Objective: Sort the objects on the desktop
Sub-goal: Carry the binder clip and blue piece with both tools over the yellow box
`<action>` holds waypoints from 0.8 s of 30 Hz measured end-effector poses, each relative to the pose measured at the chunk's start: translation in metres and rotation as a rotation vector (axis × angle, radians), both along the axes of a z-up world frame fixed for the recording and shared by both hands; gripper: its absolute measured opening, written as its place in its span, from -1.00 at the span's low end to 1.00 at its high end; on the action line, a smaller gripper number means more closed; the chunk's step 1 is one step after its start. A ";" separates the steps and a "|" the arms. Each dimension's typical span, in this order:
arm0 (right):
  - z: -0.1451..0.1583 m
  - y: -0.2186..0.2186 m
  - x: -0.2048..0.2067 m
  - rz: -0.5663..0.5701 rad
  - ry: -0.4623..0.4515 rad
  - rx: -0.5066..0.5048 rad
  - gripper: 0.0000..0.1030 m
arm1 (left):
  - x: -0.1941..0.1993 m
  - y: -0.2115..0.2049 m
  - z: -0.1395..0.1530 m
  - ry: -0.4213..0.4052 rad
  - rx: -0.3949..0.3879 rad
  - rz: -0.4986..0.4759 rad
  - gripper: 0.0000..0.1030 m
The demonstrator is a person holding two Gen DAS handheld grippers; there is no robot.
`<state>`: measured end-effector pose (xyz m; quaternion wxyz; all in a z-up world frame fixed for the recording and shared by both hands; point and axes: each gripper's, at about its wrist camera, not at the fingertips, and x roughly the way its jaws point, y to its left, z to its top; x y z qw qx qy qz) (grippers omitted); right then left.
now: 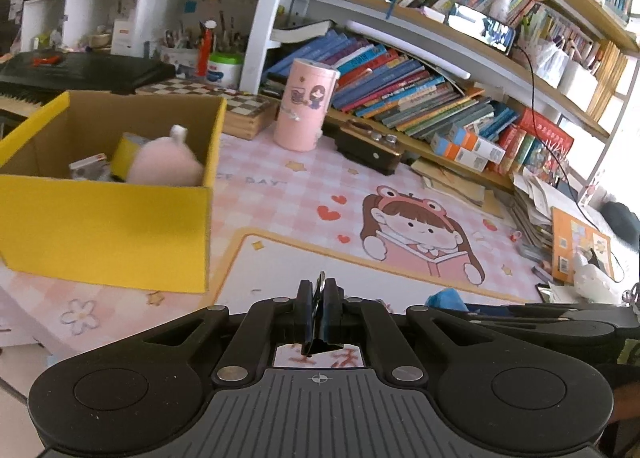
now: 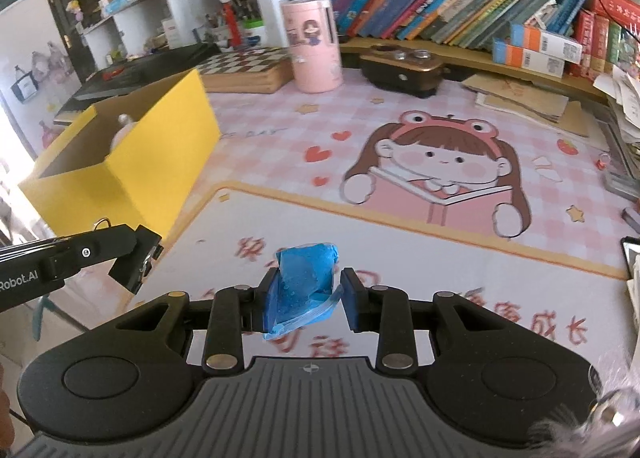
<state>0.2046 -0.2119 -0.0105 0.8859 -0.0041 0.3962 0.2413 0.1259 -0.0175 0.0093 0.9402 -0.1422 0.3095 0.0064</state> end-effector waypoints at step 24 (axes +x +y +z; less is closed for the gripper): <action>0.005 0.090 -0.141 -0.026 -0.010 -0.003 -0.42 | -0.121 0.087 0.002 -0.007 -0.033 -0.032 -0.94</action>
